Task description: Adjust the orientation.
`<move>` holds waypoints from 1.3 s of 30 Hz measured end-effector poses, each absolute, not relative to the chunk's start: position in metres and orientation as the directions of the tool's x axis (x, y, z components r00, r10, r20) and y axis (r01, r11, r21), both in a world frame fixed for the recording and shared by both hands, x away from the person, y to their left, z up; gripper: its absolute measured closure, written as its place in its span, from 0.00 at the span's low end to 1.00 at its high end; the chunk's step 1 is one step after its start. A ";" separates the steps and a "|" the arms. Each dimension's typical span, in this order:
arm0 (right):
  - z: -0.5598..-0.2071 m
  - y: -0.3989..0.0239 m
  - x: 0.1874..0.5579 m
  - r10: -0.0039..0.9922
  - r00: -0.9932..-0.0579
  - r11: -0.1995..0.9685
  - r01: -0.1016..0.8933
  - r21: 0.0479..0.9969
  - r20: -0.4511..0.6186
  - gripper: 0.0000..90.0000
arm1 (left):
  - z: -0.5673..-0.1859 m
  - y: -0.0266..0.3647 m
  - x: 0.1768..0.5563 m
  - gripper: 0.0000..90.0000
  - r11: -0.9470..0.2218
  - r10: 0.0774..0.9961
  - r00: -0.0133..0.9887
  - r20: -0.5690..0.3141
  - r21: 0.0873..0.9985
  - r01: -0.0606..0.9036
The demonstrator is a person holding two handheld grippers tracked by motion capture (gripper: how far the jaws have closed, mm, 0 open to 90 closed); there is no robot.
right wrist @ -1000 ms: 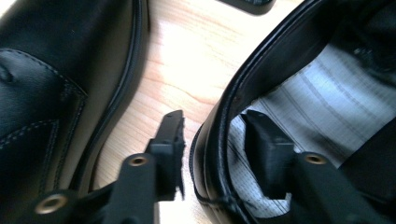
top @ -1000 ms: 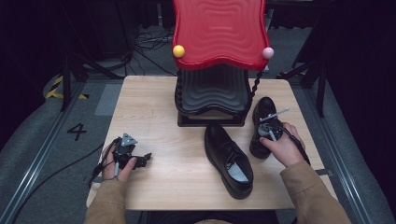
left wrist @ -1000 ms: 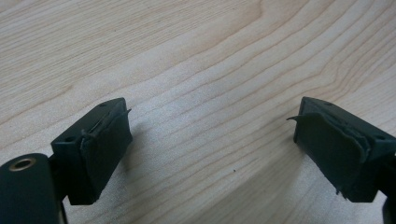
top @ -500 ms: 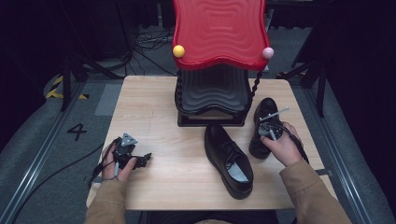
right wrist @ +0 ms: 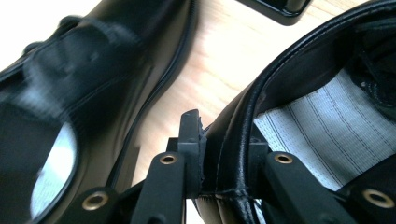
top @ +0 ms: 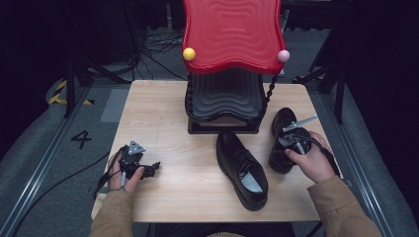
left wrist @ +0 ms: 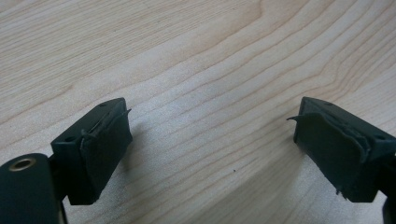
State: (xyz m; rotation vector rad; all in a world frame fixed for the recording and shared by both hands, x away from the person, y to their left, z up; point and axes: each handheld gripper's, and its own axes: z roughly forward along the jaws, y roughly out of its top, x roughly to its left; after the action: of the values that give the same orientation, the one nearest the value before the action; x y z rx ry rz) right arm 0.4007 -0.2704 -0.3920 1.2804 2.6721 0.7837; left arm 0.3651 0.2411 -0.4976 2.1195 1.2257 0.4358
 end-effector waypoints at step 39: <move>-0.367 -0.257 0.315 0.289 -0.950 0.840 0.309 0.447 0.116 0.83 | -0.498 0.241 0.365 0.13 -0.358 0.860 0.509 -0.032 0.673 0.647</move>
State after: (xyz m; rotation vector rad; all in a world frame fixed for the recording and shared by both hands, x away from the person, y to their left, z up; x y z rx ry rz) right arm 0.3146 -0.2572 -0.3669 0.4968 3.0550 0.7535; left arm 0.3651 0.2411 -0.4975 2.1201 1.2258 0.4358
